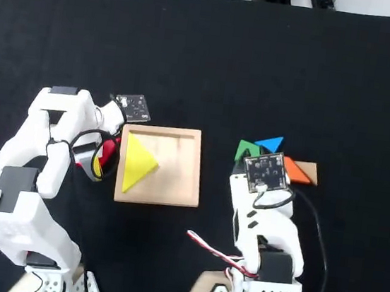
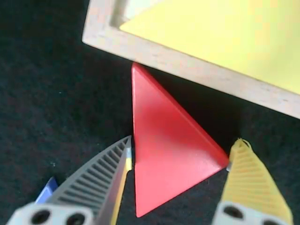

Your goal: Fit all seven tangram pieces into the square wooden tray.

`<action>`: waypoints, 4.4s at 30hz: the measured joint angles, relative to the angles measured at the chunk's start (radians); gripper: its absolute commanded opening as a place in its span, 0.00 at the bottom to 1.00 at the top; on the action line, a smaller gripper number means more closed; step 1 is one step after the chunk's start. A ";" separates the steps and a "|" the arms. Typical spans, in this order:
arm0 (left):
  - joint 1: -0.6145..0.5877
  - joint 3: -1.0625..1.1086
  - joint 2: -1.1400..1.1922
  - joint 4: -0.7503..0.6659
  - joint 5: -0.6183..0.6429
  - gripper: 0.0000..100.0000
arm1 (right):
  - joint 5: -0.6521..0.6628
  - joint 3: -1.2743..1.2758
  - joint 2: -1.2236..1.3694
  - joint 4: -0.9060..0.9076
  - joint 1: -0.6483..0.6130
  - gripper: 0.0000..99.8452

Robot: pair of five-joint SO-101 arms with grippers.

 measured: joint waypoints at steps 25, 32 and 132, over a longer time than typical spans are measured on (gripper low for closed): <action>0.110 -0.308 -0.080 0.462 0.833 0.12 | 0.000 0.000 0.000 0.000 0.000 0.10; 0.235 -0.382 -0.308 0.557 1.333 0.12 | 0.000 0.000 0.000 0.000 0.000 0.10; 0.557 0.434 -0.548 -0.236 2.457 0.65 | 0.000 0.000 0.000 0.000 0.000 0.10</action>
